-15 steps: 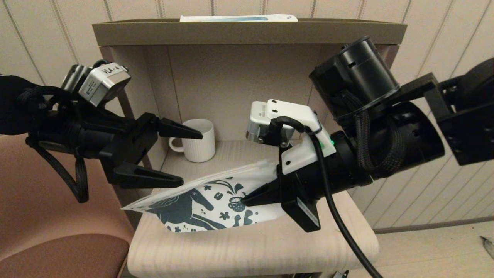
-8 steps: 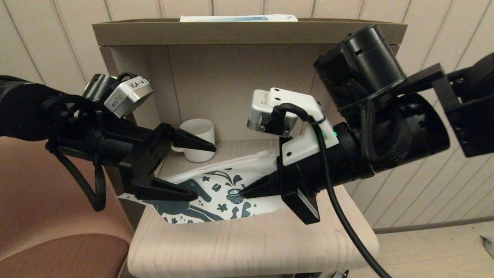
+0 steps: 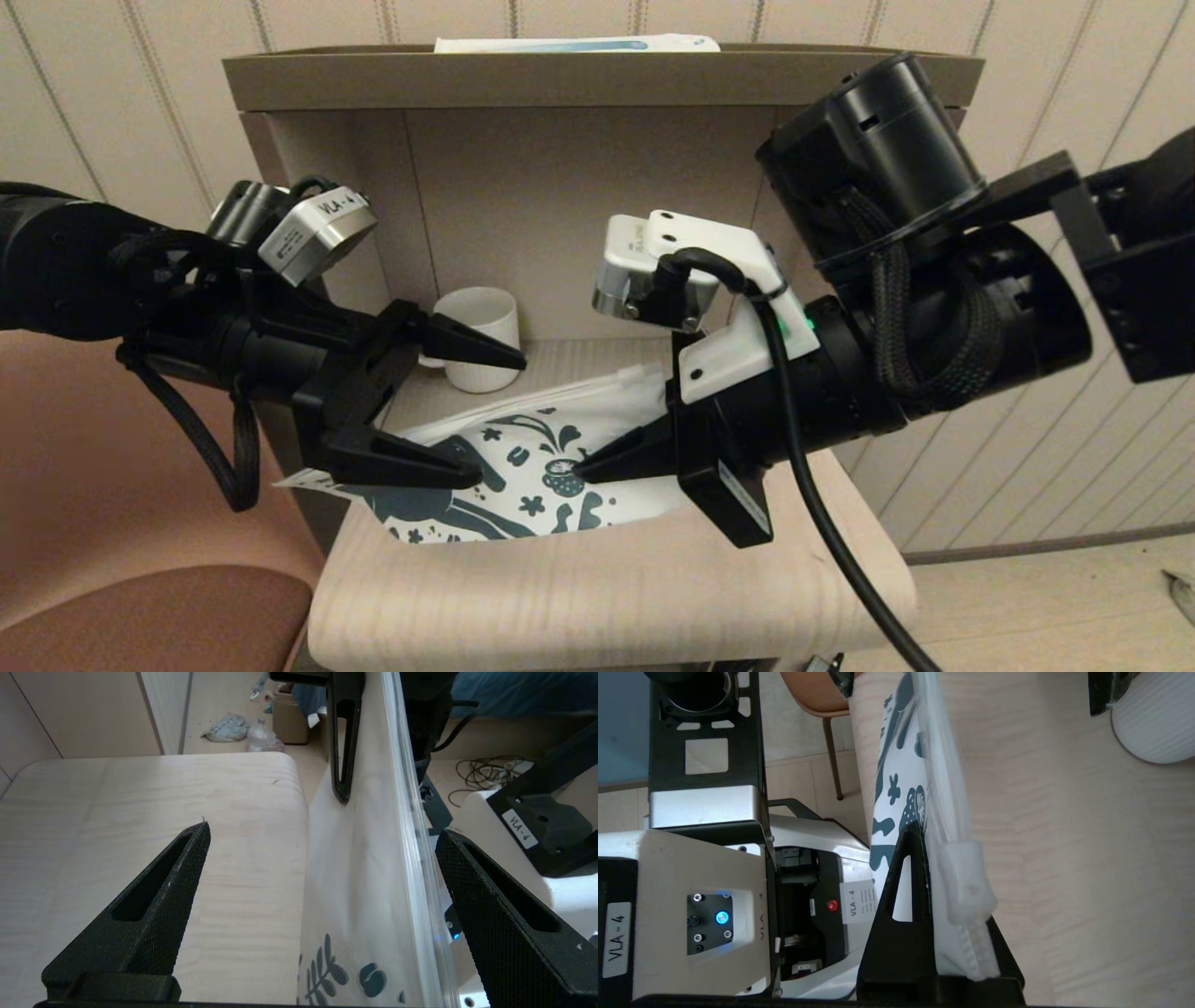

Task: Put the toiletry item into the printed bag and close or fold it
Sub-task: Hand it to the other hand

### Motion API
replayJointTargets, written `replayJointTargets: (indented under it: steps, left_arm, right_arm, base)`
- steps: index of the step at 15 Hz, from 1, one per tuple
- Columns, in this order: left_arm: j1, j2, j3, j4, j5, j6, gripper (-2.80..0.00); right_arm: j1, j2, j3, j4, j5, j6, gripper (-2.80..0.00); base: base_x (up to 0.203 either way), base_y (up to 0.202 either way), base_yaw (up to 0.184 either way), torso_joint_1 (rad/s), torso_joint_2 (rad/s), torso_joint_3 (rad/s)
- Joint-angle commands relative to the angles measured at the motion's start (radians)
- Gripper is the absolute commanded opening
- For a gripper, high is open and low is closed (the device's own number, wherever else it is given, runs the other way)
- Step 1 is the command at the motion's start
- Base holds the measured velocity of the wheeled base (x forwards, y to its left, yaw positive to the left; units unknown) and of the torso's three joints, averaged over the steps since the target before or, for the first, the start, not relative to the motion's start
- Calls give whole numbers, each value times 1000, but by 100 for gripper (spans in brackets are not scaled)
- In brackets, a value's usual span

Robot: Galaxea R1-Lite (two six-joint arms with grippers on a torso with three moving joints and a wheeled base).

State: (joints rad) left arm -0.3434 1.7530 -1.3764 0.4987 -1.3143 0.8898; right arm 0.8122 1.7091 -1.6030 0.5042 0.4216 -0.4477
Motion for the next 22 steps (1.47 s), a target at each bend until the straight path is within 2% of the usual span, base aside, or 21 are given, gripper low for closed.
replayJointTargets:
  steps: [1,11,21,22]
  left_arm:
    - [-5,1,-1,3,-8,3,0]
    - [-5,0,-6,-3,-11,1,0]
    - [-6,13,0,-3,-2,4,0]
    - [-6,10,0,-2,-2,1,-280]
  right_arm:
    - [5,3,0,-2,5,-2,-280]
    - [10,-6,78,-49,8,17,-280]
    - [12,9,34,-47,9,18,-280]
    - [12,11,34,-47,9,18,-280]
  base:
    - [0,0,0,0,0,0]
    - [0,0,0,0,0,0]
    - [0,0,0,0,0,0]
    - [0,0,0,0,0,0]
